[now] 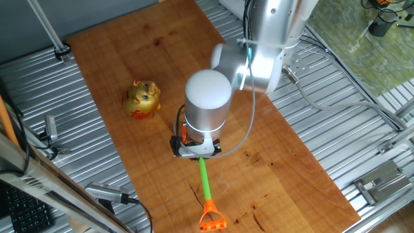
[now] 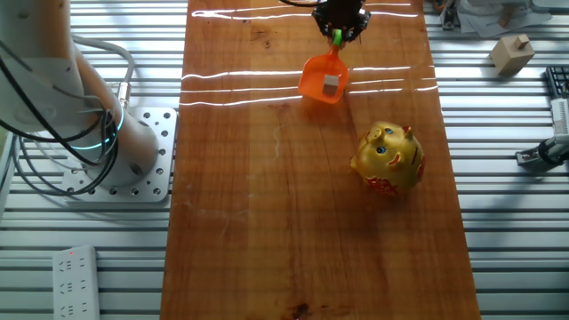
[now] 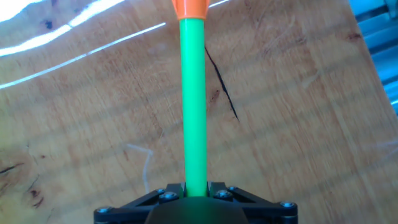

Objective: Use a shovel to scoop up an object

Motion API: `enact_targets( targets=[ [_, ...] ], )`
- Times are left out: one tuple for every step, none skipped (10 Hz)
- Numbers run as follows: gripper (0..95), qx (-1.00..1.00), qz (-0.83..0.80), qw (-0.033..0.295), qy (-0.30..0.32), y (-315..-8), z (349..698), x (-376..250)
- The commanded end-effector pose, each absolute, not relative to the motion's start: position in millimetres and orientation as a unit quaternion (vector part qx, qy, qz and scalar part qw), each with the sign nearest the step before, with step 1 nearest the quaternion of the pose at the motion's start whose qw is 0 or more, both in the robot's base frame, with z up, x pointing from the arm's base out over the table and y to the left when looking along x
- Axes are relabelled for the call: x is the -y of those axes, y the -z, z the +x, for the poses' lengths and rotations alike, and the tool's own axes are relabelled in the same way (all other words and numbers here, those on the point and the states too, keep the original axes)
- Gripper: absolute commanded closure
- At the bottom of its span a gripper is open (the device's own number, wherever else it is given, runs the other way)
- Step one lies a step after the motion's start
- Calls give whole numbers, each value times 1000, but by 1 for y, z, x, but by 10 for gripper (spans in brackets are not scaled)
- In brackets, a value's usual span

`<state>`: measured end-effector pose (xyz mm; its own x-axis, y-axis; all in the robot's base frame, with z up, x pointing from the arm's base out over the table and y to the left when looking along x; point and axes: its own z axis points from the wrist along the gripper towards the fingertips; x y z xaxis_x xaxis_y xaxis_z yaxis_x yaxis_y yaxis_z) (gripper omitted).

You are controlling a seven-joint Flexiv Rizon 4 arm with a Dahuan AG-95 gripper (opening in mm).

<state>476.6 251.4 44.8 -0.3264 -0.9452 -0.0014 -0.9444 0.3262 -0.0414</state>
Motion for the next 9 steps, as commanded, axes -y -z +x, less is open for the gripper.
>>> enact_targets(
  targets=[
    [950,-814,-581,15,18,-38,477,-251],
    [950,-813,-582,15,19,-36,477,-251],
    [950,-813,-582,16,21,-31,477,-251],
    [950,-813,-582,17,22,-28,476,-250],
    [950,-812,-582,19,23,-25,476,-251],
    [950,-812,-582,19,24,-23,476,-250],
    [950,-812,-583,20,23,-23,476,-250],
    [950,-812,-583,19,24,-23,476,-251],
    [950,-808,-588,21,26,-23,476,-251]
  ],
)
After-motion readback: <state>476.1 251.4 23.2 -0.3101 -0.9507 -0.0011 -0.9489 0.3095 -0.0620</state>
